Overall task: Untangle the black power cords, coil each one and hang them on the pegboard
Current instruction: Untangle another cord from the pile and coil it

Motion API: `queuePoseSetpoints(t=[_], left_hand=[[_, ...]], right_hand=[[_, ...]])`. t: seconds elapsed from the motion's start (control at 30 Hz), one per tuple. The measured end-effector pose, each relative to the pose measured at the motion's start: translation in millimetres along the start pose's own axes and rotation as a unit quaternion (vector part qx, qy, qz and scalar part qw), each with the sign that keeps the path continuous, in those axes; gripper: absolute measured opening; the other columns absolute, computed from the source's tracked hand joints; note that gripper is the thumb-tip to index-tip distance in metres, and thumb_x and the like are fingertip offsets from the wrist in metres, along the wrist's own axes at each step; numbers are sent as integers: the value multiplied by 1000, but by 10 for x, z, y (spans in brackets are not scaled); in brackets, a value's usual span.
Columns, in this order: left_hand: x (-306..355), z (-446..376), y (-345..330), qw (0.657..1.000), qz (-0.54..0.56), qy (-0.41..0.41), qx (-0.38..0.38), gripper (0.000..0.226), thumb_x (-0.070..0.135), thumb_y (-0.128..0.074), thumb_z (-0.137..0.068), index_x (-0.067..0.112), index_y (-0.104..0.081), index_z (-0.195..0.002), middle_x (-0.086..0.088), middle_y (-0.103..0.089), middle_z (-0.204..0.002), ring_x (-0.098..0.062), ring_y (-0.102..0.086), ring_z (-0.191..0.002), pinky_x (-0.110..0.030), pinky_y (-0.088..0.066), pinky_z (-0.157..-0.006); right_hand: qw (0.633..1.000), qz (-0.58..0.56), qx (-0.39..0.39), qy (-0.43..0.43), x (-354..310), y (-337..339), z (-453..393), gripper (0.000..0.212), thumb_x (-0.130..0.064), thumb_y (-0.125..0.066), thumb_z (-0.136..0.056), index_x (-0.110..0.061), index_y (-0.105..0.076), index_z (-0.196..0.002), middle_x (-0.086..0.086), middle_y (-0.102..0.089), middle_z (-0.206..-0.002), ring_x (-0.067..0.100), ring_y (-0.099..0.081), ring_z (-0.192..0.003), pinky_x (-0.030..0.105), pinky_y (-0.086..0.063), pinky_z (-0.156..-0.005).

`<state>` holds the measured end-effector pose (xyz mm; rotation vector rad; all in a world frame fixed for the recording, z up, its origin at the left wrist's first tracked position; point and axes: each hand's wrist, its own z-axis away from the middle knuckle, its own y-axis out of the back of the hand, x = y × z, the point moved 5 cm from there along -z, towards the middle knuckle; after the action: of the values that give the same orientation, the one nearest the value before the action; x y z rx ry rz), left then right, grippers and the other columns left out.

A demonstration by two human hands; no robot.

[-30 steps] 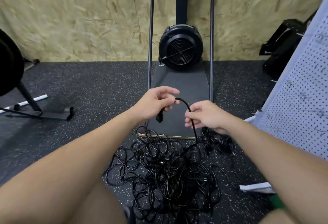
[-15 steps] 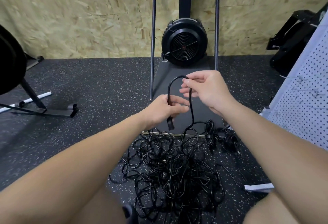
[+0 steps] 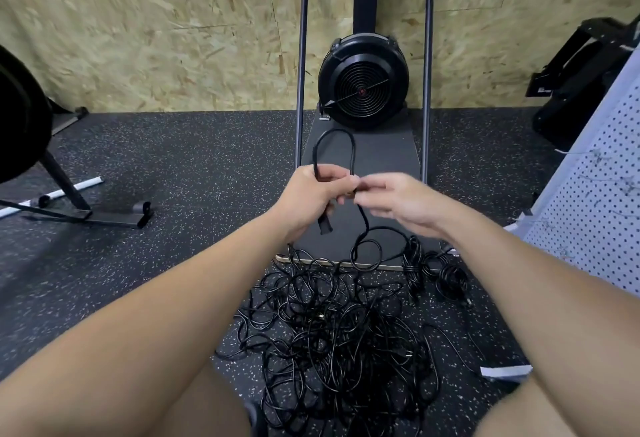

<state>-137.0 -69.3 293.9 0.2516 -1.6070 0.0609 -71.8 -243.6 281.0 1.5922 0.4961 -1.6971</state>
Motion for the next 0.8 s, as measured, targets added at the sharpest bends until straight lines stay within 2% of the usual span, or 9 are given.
queuePoseSetpoints(t=[0.07, 0.13, 0.27, 0.37, 0.47, 0.53, 0.63, 0.67, 0.8], left_hand=[[-31, -24, 44, 999, 27, 6, 21, 16, 21, -82, -98, 5, -79, -100, -5, -61, -70, -10, -51, -58, -26, -41, -51], [-53, -61, 103, 998, 58, 11, 36, 18, 22, -83, -98, 5, -79, -101, -6, -62, -74, -10, -52, -58, -27, -40, -52], [-92, -123, 145, 995, 90, 21, 33, 21, 17, -70, -107, 1, -77, -118, -14, -77, -99, -13, -61, -67, -25, -40, -53], [-181, -120, 149, 997, 64, 43, 25, 22, 18, -62, -111, 7, -76, -124, -13, -79, -101, -14, -62, -65, -24, -40, -51], [-332, -13, 59, 993, -94, 64, -37, 24, 34, -75, -104, 17, -80, -120, -3, -78, -88, -13, -61, -64, -26, -43, -53], [-412, 91, -70, 979, -169, 72, -89, 29, 45, -83, -97, 23, -82, -116, 6, -71, -76, -11, -54, -60, -23, -42, -50], [-431, 129, -197, 976, -174, 78, -101, 24, 40, -82, -99, 16, -79, -93, 10, -53, -61, -11, -35, -47, -22, -28, -44], [-434, 108, -185, 977, -178, 79, -92, 30, 40, -79, -101, 15, -75, -84, 10, -50, -58, -12, -31, -46, -23, -24, -45], [-423, 75, -93, 982, -150, 92, -64, 37, 43, -76, -103, 7, -79, -91, 2, -58, -66, -19, -35, -53, -26, -27, -49]], right_hand=[[998, 21, -51, -32, 171, -44, 71, 38, -30, -81, -100, -27, -74, -137, -10, -75, -138, 8, -62, -138, 41, -39, -125], [996, 63, -47, -37, 254, -35, 116, 33, -20, -80, -100, -25, -75, -133, -9, -79, -131, 7, -67, -131, 40, -43, -124], [987, 156, 47, -8, 189, 60, 74, 11, -2, -68, -104, -8, -77, -104, 8, -84, -98, 27, -81, -103, 58, -59, -105], [988, 79, 132, 27, -22, 183, 105, 13, 3, -61, -107, -1, -72, -104, 16, -82, -95, 30, -82, -97, 57, -64, -97], [972, -53, 215, 75, -270, 305, 174, 11, 5, -61, -106, 3, -72, -110, 23, -80, -98, 35, -83, -95, 53, -67, -91], [961, -92, 244, 92, -398, 306, 221, 12, 5, -63, -105, 5, -72, -113, 25, -80, -100, 35, -83, -94, 48, -69, -86], [955, -106, 259, 99, -490, 279, 269, 14, 6, -66, -103, 6, -73, -114, 24, -81, -99, 33, -83, -92, 42, -70, -81], [954, -106, 261, 100, -501, 273, 272, 14, 6, -66, -103, 5, -73, -115, 23, -81, -99, 33, -83, -92, 41, -69, -81], [958, -119, 251, 72, -402, 300, 228, 19, -9, -74, -103, 0, -74, -120, 17, -82, -104, 27, -83, -99, 36, -68, -87]])
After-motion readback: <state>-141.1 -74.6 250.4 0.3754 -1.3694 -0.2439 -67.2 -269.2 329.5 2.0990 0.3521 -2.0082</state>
